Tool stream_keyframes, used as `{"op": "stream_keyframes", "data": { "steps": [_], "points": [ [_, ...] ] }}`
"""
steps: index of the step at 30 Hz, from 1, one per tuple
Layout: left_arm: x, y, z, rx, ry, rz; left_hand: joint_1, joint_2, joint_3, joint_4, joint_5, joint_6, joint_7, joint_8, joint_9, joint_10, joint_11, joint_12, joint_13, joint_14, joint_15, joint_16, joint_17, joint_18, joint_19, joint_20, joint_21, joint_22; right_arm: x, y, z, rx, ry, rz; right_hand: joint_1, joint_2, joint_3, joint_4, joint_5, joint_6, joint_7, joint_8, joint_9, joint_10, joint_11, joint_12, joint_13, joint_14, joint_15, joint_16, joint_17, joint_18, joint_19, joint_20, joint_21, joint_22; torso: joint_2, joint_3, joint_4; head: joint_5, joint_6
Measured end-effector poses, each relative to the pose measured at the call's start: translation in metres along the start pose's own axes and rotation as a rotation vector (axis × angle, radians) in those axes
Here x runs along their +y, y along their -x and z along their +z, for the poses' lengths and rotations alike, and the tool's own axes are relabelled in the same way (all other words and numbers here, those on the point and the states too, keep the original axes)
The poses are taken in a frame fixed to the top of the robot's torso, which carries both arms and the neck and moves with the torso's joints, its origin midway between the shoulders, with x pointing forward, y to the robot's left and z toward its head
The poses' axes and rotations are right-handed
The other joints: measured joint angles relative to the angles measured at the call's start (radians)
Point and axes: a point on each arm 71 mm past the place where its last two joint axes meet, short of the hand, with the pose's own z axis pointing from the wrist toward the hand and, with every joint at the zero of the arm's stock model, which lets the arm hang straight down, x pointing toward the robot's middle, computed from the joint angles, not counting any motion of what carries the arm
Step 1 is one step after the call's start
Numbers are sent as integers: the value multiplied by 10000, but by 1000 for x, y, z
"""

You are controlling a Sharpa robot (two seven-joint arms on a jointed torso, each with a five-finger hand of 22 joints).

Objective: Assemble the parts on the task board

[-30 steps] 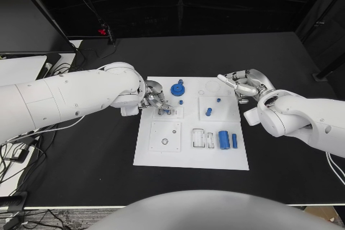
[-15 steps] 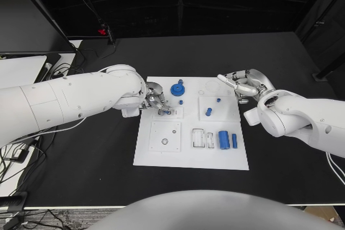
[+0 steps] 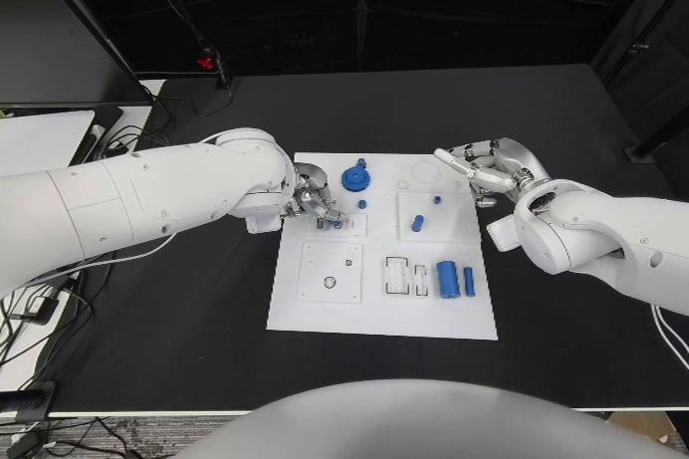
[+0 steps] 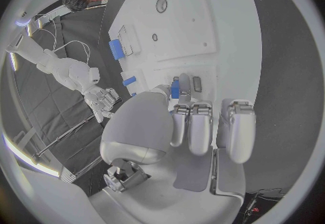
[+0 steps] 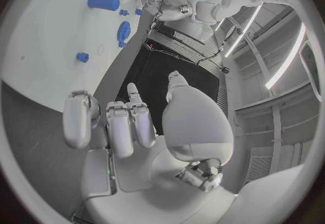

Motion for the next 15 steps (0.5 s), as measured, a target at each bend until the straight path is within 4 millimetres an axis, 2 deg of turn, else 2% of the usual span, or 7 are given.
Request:
{"op": "stream_keyframes", "data": {
  "steps": [15],
  "points": [
    [-2,1,1,47,99,42,0,0,-1,-1,-76,14,14,-28,65,20,-19,2,8,3,3,0,0,0,0,0,0,-1,0,-1,0,8,11,4,-55,55,0,0,0,0,0,0,0,0,0,0,0,0,0,0,-1,-1,-38,-39,0,0,0,-3,0,-60,0]
  ]
}}
